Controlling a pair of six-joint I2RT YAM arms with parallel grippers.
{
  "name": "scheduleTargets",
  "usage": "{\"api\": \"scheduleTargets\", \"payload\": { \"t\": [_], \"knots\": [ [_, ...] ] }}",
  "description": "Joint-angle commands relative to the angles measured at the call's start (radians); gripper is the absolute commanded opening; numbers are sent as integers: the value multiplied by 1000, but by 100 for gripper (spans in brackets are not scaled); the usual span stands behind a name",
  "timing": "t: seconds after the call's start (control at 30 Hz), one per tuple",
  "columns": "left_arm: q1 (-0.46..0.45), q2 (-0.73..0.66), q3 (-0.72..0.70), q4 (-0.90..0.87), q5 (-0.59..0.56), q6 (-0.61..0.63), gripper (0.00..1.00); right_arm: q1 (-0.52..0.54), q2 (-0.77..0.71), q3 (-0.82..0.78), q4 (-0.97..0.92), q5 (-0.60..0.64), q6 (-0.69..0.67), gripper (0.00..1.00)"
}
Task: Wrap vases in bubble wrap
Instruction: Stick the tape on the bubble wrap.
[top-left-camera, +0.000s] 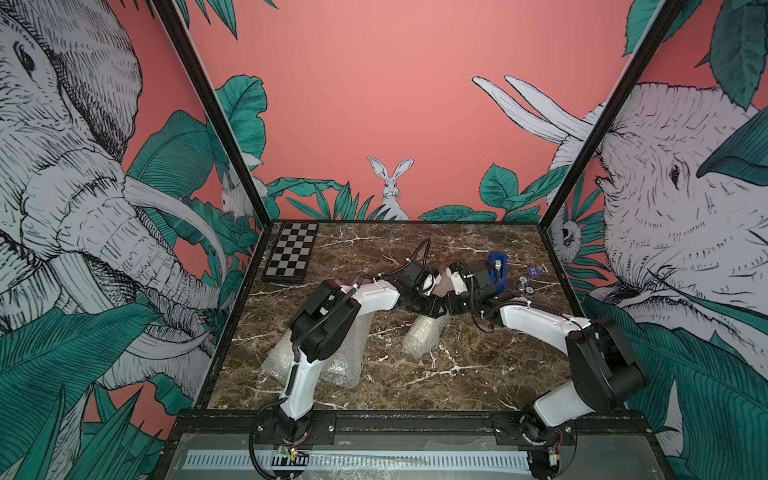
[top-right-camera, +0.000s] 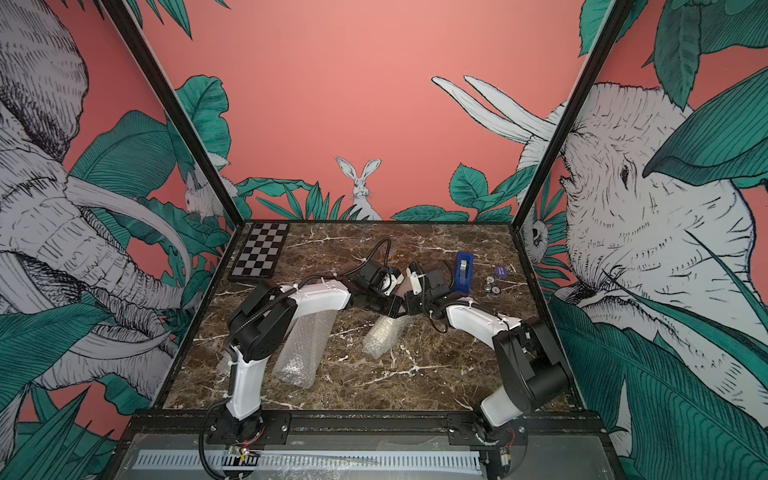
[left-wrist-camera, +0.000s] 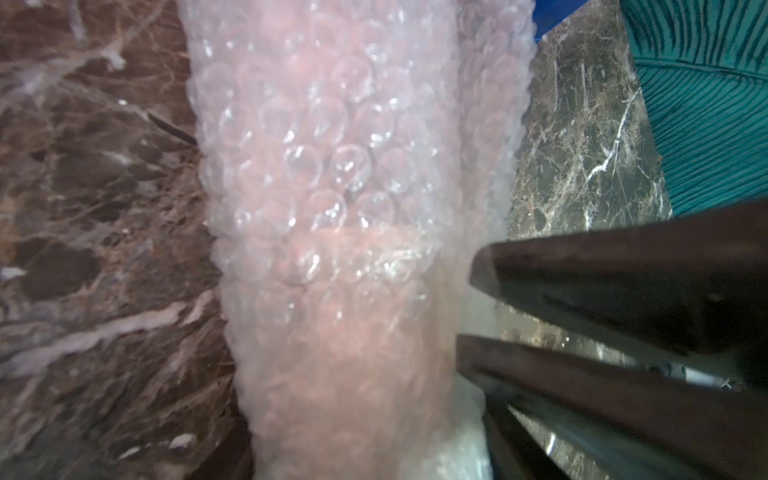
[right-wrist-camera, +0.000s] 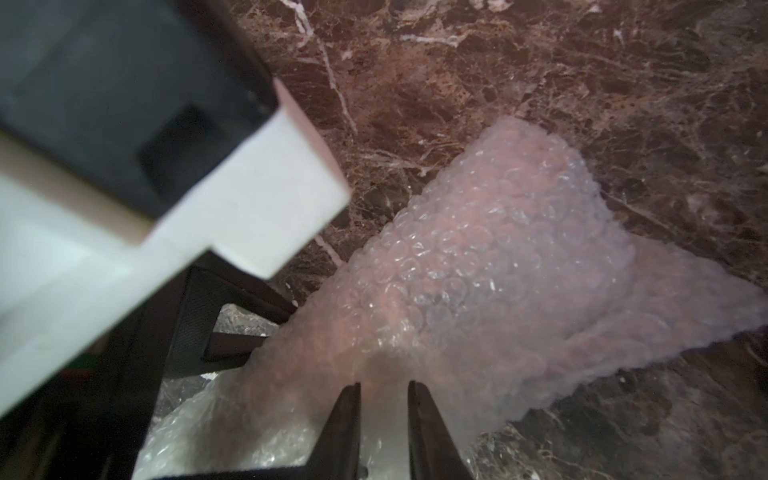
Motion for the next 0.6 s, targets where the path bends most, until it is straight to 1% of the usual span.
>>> {"api": "scheduleTargets", "payload": {
  "t": [0.0, 0.23, 0.37, 0.5, 0.57],
  "knots": [
    [-15, -49, -35, -39, 15, 4, 30, 0, -2, 16, 47, 26, 2, 26],
    [-15, -53, -42, -33, 5, 0, 30, 1, -4, 17, 45, 28, 14, 32],
    [-12, -51, -42, -32, 4, -4, 30, 1, -55, 21, 12, 14, 19, 39],
    [-12, -48, -34, -35, 10, -1, 29, 0, -130, 14, -17, -44, 39, 44],
    [-10, -46, -32, -37, 15, -1, 30, 1, -174, -8, -21, -36, 61, 47]
  ]
}}
